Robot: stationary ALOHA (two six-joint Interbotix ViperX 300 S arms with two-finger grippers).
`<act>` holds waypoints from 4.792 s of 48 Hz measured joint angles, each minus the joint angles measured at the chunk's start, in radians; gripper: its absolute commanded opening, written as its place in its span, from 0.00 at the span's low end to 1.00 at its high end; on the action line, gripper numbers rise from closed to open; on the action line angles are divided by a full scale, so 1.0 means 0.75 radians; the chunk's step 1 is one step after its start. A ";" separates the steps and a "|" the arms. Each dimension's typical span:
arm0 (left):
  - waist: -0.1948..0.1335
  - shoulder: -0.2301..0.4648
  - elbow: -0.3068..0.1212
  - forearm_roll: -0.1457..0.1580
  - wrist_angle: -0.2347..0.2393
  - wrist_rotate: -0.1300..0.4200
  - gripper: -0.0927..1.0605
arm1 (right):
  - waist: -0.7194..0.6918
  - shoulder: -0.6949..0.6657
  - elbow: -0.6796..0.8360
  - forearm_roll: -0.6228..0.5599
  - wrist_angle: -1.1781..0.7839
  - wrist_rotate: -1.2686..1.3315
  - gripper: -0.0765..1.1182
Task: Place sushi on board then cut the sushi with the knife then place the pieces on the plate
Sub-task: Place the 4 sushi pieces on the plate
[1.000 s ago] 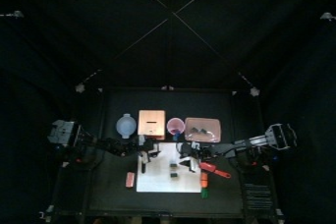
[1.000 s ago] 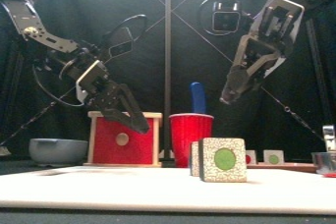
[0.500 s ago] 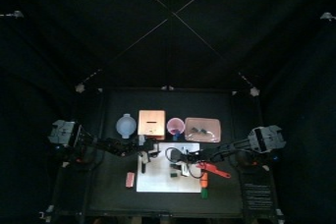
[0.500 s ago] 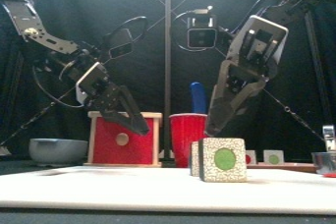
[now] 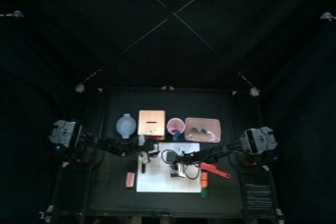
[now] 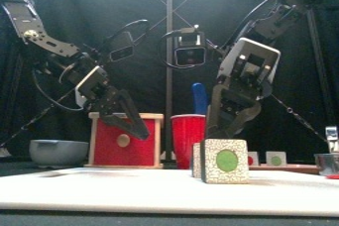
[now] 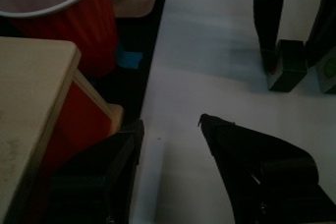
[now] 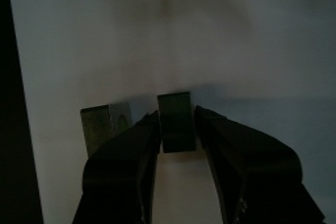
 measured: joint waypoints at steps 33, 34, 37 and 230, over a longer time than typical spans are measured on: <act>0.004 0.000 0.000 0.000 0.018 0.000 0.83 | -0.346 -0.636 0.425 0.020 0.325 -0.002 0.54; 0.004 0.000 -0.002 0.000 0.018 0.000 0.82 | -0.370 -0.665 0.446 0.022 0.337 0.010 0.55; 0.004 0.000 -0.004 0.000 0.018 0.000 0.82 | -0.454 -0.742 0.497 0.016 0.372 0.008 0.55; 0.025 0.008 -0.016 0.000 0.035 0.000 0.82 | -0.640 -0.687 0.370 -0.202 0.520 0.000 0.64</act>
